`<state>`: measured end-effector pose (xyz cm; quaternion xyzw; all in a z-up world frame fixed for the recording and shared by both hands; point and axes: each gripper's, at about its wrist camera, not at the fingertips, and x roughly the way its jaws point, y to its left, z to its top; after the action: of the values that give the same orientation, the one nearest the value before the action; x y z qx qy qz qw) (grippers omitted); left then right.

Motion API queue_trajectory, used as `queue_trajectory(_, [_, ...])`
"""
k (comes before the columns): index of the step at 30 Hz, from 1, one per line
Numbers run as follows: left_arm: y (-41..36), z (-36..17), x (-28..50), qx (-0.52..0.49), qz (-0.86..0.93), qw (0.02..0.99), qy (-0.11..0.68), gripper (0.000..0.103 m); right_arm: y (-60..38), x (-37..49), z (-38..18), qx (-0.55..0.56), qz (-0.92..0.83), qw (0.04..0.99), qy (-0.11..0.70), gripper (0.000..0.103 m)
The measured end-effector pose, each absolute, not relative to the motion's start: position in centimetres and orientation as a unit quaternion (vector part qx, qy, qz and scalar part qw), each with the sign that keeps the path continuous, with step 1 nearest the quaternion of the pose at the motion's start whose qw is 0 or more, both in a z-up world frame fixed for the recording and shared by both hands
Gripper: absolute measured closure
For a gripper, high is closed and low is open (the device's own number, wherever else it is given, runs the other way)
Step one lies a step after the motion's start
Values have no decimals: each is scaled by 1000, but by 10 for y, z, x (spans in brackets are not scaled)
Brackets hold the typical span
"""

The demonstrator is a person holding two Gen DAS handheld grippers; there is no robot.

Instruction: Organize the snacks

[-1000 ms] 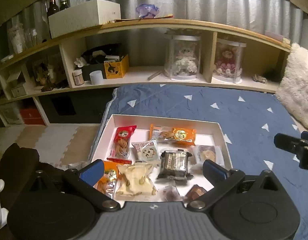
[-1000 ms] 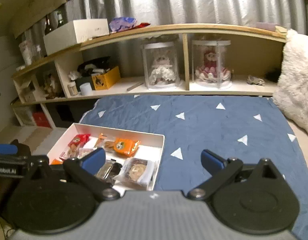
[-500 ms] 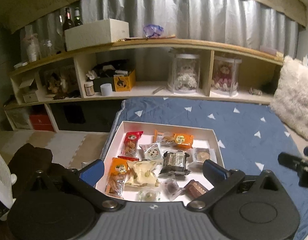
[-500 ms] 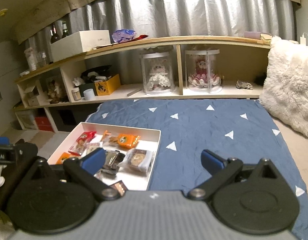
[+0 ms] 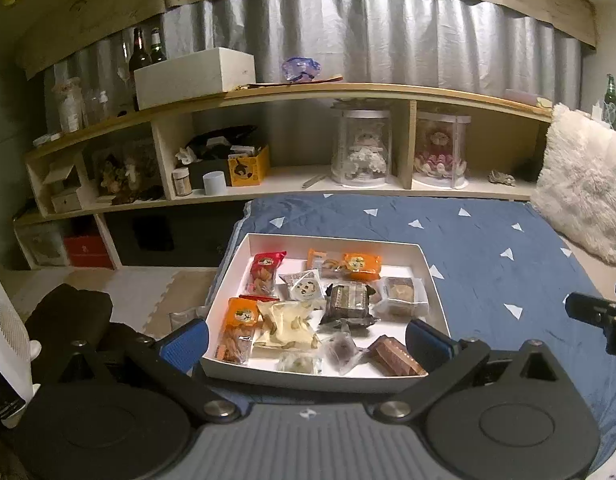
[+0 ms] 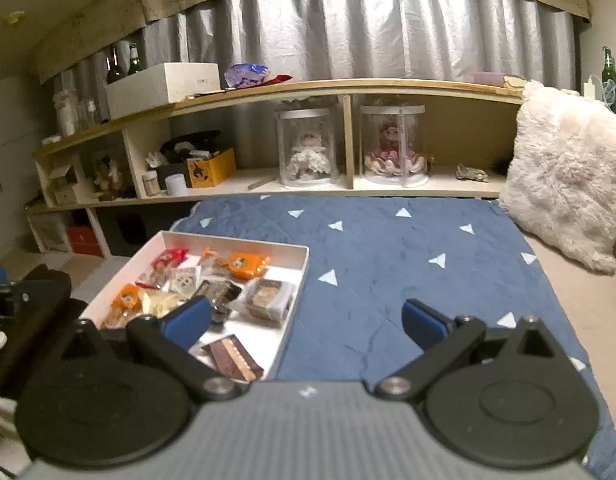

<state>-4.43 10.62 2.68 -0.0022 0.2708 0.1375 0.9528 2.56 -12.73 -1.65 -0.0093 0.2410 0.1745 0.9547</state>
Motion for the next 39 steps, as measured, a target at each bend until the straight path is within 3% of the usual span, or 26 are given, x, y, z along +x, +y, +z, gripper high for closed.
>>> queue_trajectory(39, [104, 8, -49, 0, 135, 955, 262, 0, -130, 16, -23, -35, 169, 959, 227, 1])
